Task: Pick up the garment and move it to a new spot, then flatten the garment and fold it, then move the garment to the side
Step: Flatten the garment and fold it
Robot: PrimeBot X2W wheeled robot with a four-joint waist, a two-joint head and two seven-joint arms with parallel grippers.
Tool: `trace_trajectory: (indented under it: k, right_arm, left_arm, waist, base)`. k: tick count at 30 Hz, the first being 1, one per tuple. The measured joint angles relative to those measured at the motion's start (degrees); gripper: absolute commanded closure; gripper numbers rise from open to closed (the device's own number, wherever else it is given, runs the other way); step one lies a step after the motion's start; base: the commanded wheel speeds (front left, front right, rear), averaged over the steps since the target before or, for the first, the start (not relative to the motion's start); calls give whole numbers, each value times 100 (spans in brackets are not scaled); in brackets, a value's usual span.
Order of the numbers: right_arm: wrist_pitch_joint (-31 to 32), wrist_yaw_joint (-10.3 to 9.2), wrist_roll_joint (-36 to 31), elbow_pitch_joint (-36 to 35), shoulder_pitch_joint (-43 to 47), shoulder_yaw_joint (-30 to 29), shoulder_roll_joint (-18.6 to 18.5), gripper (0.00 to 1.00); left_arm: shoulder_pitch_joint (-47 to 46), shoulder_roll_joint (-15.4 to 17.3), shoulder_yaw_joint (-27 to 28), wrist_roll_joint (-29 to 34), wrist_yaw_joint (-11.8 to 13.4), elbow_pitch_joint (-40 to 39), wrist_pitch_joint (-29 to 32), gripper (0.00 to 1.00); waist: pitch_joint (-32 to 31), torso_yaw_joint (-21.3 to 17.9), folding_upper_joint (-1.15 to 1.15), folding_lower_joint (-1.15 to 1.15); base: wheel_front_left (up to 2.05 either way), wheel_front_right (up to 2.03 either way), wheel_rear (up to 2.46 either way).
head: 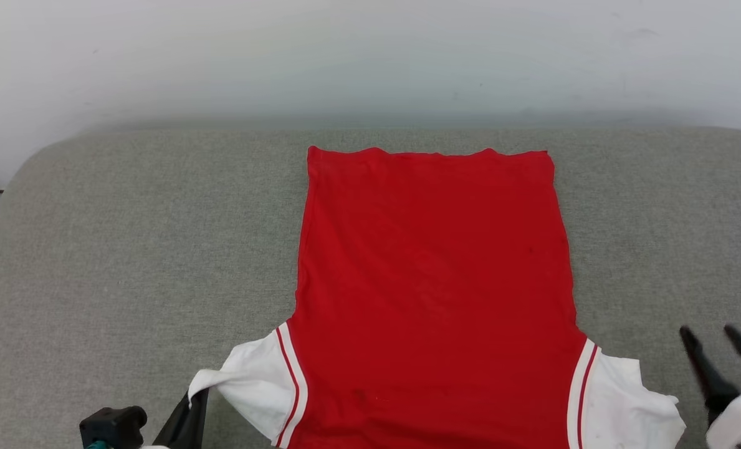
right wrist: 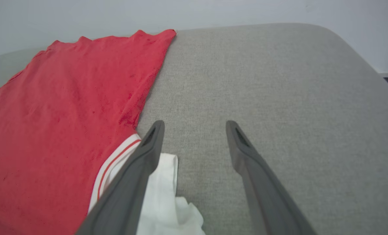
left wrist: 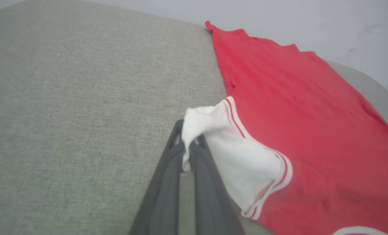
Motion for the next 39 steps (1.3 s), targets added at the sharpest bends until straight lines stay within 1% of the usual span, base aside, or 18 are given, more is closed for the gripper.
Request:
trace_trajectory:
  k: [4,7,9,13,18,20,23,26,27,28,29,30,33,39]
  right_arm:
    - [97,0,-121,-369,-687,-186,-267,0]
    - [352,0,-172,-603,-1298,-189,-477,0]
    - [628,-1,-196,-678,-1740,-108,-632,0]
    - [1534,0,-174,-612,-2626,165,-967,0]
    - [2995,1,64,-42,-3784,636,-1243,0]
    - [3542,0,165,279,-4248,739,-1272,0]
    - [4270,0,147,701,-4872,906,-1302,0]
    - [4905,-1,191,1053,-5372,1018,-1276,0]
    - [5035,0,152,1138,-5530,1057,-1274,0]
    - [5035,0,152,1138,-5530,1057,-1274,0]
    - [5246,-1,77,1311,-5820,1085,-1258,0]
    - [5246,-1,77,1311,-5820,1085,-1258,0]
    - [5486,0,-135,1556,-6096,1122,-1281,0]
    - [5568,-1,-510,1970,-6503,911,-1228,0]
  left_arm:
    - [-205,-53,-118,120,-2,-159,1,100]
    - [-419,-110,-193,232,-7,-288,1,100]
    - [-594,-160,-227,304,-8,-381,0,100]
    - [-845,-241,-298,460,-8,-519,-16,100]
    - [-1174,-416,-350,631,-48,-620,-62,100]
    - [-1285,-506,-359,688,-59,-631,-78,100]
    - [-1437,-612,-363,759,-112,-643,-103,100]
    - [-1565,-768,-368,761,-218,-654,-110,100]
    - [-1609,-810,-375,780,-258,-655,-110,100]
    - [-1609,-810,-375,780,-258,-655,-110,100]
    - [-1677,-881,-366,831,-300,-665,-118,100]
    - [-1677,-881,-366,831,-300,-665,-118,100]
    - [-1789,-1013,-372,922,-369,-669,-118,100]
    - [-1972,-1278,-291,1139,-552,-698,-119,100]
  waist:
    - [139,95,0,0]
    - [299,196,0,0]
    - [436,277,0,1]
    - [774,450,0,1]
    - [1271,686,0,2]
    - [1471,781,0,2]
    - [1760,917,0,2]
    - [2038,1050,0,2]
    - [2126,1098,0,2]
    - [2126,1098,0,2]
    - [2290,1187,0,1]
    - [2290,1187,0,1]
    - [2525,1325,0,2]
    - [2941,1591,0,2]
  base:
    - [0,0,0]
    - [0,0,0]
    - [0,0,0]
    - [0,0,0]
    - [0,0,0]
    - [0,0,0]
    - [0,0,0]
    - [0,0,0]
    - [0,0,0]
    - [0,0,0]
    - [0,0,0]
    - [0,0,0]
    - [0,0,0]
    - [0,0,0]
